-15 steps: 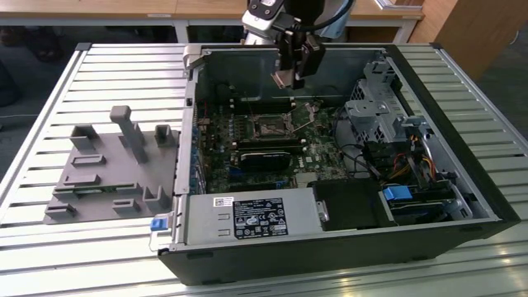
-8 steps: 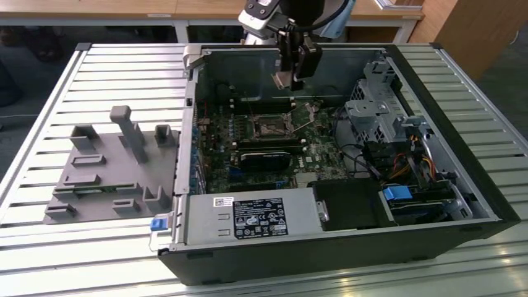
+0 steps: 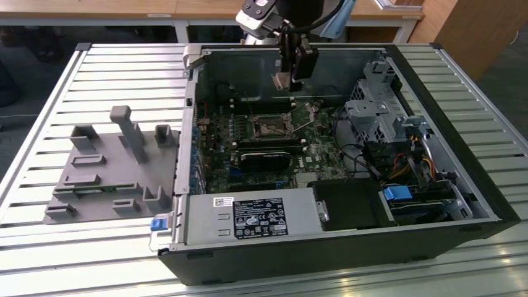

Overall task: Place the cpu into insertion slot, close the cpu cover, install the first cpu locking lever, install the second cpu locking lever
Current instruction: 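Place the cpu into insertion slot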

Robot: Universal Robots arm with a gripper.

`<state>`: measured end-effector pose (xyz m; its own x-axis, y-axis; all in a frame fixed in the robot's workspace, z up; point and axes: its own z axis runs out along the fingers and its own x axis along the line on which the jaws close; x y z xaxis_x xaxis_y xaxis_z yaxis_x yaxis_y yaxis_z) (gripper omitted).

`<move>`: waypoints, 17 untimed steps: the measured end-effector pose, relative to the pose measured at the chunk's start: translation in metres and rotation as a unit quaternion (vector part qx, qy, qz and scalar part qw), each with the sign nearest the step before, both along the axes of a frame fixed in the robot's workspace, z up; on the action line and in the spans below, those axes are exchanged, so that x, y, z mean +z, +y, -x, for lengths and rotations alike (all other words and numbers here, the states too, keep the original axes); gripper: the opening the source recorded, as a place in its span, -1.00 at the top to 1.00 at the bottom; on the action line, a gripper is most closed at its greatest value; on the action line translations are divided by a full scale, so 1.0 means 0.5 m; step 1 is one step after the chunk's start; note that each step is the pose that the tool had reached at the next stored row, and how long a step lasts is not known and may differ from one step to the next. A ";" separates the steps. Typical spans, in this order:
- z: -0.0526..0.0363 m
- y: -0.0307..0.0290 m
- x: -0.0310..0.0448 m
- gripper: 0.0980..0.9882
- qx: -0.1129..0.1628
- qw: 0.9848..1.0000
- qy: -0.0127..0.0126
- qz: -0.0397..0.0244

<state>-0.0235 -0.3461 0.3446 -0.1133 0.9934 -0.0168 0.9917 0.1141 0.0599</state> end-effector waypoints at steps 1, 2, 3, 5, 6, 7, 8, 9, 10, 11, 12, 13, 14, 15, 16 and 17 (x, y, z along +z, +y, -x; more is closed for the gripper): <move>0.000 0.002 -0.001 0.00 -0.001 1.000 0.000 0.000; 0.000 0.004 -0.003 0.00 -0.002 1.000 0.000 0.000; 0.000 0.006 -0.005 0.00 -0.003 1.000 0.000 0.000; 0.000 0.013 -0.011 0.00 -0.005 1.000 0.000 0.000; 0.000 0.016 -0.014 0.00 -0.006 1.000 0.000 0.000; 0.001 0.020 -0.016 0.00 -0.007 1.000 0.000 0.000; 0.001 0.023 -0.018 0.00 -0.008 1.000 0.000 0.000; 0.001 0.025 -0.020 0.00 -0.009 1.000 0.000 0.000; 0.001 0.026 -0.022 0.00 -0.009 1.000 0.000 0.000; 0.002 0.026 -0.024 0.00 -0.010 1.000 0.000 0.001; 0.002 0.027 -0.026 0.00 -0.010 1.000 0.000 0.001; 0.003 0.027 -0.029 0.00 -0.012 1.000 0.000 0.001; 0.004 0.027 -0.031 0.00 -0.014 1.000 0.000 0.001; 0.005 0.028 -0.033 0.00 -0.018 1.000 0.000 0.001; 0.005 0.028 -0.035 0.00 -0.023 1.000 0.000 0.001; 0.006 0.029 -0.037 0.00 -0.029 1.000 0.000 0.001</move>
